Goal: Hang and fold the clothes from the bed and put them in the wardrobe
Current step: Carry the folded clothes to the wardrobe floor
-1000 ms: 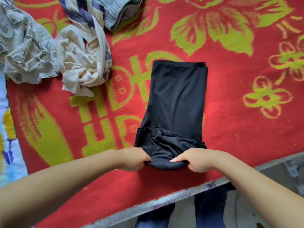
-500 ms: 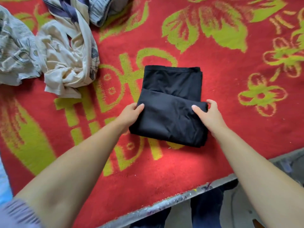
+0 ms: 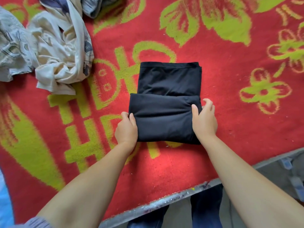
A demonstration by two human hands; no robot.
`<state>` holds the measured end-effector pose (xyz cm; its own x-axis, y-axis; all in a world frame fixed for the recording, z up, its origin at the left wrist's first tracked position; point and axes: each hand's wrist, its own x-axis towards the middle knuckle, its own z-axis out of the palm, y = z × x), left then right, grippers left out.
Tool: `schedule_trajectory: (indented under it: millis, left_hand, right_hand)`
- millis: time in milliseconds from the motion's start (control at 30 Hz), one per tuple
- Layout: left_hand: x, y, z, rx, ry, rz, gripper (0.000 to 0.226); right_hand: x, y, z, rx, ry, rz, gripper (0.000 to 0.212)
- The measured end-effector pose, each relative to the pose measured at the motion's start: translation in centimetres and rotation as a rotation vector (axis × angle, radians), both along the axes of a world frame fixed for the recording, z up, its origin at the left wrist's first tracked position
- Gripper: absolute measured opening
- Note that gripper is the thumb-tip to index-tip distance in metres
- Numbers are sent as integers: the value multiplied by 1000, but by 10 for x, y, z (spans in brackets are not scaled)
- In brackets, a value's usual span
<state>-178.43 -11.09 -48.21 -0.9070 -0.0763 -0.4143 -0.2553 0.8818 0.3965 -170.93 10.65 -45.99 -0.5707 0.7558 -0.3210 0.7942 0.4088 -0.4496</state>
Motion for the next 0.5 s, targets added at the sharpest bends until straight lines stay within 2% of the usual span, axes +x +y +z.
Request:
schedule_trajectory:
  millis: [33, 100, 167, 233, 267, 300, 400, 500]
  left_hand:
    - [2, 0, 5, -24, 36, -21, 32]
    - [10, -5, 12, -46, 208, -187, 49]
    - [21, -12, 17, -48, 405, -582, 67]
    - [32, -16, 14, -80, 456, -1013, 83]
    - [35, -17, 12, -121, 410, -1159, 89]
    - [35, -18, 11, -184, 344, -1215, 92]
    - [14, -21, 8, -314, 222, -1208, 92]
    - [-6, -23, 24, -222, 1, -1268, 92]
  right_hand:
    - [8, -3, 4, 78, 22, 70, 55]
    - [30, -14, 12, 260, 88, 387, 68]
    - [51, -30, 13, 359, 34, 749, 84]
    - [63, -39, 10, 332, -161, 934, 97]
    - [65, -39, 7, 306, -278, 952, 98]
    - [66, -35, 4, 308, -357, 958, 96]
    - [51, -16, 3, 365, -417, 1023, 81]
    - [37, -7, 25, 231, -493, 1118, 73]
